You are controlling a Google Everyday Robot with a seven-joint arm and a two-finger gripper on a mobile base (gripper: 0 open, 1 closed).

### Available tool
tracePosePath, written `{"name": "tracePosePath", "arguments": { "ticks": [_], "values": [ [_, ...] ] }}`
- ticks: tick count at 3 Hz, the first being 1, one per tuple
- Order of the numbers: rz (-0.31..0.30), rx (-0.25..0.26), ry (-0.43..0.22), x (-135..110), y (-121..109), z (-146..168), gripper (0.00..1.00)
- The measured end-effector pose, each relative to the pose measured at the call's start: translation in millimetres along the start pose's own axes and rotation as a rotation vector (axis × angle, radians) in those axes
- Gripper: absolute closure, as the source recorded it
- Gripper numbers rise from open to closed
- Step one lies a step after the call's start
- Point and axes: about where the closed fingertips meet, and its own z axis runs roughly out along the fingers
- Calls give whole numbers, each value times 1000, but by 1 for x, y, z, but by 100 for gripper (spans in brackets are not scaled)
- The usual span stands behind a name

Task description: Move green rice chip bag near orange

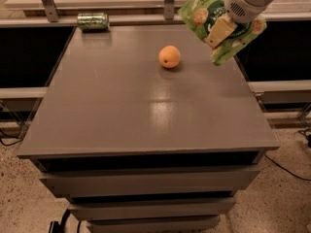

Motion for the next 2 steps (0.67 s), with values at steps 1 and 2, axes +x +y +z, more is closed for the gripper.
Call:
{"name": "tracePosePath", "arguments": {
  "ticks": [1, 2],
  "values": [
    [85, 29, 57, -2, -6, 33, 100],
    [163, 25, 112, 4, -5, 66, 100]
  ]
}}
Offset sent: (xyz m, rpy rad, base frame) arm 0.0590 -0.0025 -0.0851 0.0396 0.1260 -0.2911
